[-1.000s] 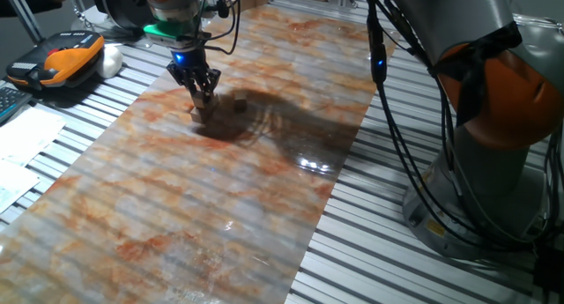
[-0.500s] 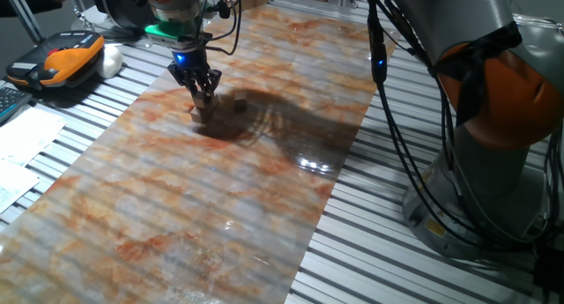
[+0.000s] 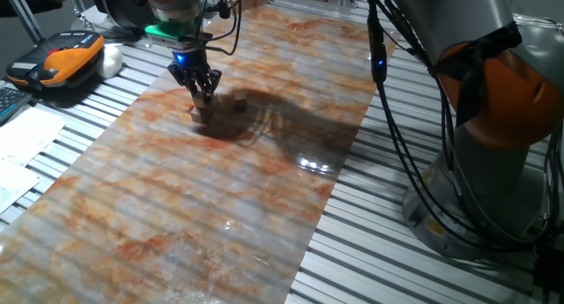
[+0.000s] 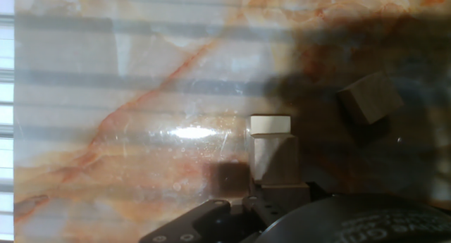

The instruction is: Stack the blocks into a pyramid shape

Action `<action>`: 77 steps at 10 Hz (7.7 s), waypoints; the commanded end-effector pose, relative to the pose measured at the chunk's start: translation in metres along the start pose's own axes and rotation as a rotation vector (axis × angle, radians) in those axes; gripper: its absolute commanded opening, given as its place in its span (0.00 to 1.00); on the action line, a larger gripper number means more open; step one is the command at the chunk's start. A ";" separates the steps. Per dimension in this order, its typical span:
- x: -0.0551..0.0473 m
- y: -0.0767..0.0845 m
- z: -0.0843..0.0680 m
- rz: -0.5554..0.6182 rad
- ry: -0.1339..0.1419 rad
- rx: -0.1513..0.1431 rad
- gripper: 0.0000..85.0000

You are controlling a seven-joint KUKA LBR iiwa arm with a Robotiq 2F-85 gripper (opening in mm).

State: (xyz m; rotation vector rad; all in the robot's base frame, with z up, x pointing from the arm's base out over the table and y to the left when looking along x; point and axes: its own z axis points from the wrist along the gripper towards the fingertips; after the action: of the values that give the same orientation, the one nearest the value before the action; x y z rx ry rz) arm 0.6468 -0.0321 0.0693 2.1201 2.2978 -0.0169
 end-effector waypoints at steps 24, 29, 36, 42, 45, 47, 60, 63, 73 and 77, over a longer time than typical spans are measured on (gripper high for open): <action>0.002 0.004 0.003 0.025 -0.004 0.010 0.00; -0.001 0.004 0.004 0.018 0.002 0.002 0.00; -0.001 0.004 0.005 0.015 0.003 0.001 0.00; -0.001 0.004 0.006 0.009 0.007 -0.006 0.00; -0.001 0.004 0.007 0.012 0.006 -0.004 0.00; -0.001 0.004 0.008 0.020 0.006 -0.002 0.00; 0.005 0.001 0.011 0.052 0.000 0.012 0.20; 0.004 0.001 0.012 0.051 0.002 0.009 0.20; 0.003 0.004 0.007 0.048 0.003 0.007 0.20; 0.003 0.005 0.008 0.049 0.008 0.003 0.20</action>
State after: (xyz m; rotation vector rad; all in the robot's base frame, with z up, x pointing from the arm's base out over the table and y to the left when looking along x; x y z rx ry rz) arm 0.6511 -0.0287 0.0617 2.1821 2.2493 -0.0105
